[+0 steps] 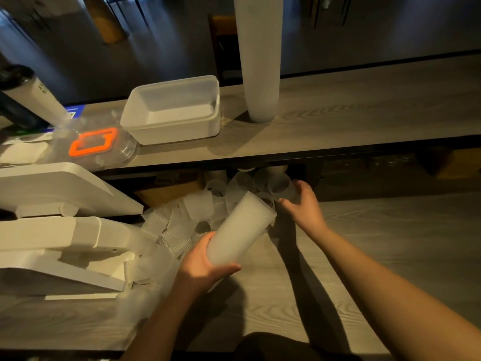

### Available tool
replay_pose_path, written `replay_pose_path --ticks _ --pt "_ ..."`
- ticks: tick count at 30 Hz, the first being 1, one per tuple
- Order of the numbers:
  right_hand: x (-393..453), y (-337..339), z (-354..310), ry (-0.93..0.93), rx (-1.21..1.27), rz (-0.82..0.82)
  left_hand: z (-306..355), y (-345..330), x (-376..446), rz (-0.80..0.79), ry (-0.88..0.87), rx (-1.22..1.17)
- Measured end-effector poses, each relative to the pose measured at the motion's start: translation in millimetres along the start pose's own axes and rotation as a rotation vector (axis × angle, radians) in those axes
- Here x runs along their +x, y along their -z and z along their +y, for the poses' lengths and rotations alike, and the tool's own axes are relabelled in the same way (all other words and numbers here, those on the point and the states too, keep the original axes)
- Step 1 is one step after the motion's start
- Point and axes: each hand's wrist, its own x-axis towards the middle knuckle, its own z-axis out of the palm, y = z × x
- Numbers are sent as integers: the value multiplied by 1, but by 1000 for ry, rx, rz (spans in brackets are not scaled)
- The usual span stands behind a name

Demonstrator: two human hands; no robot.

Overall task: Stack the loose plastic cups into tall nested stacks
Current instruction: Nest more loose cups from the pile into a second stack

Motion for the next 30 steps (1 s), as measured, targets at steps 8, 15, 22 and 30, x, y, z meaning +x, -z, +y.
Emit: replay_pose_path --ticks 8,15,22,30 --pt "51 -5 6 -46 -352 -204 -7 3 4 29 49 8" --pt "40 2 19 1 -275 -141 -10 0 2 49 68 43" --pt "2 10 47 47 -123 -176 -5 -5 -2 28 52 27" --pt "-30 28 46 -9 222 -55 9 -10 -9 2 18 40"
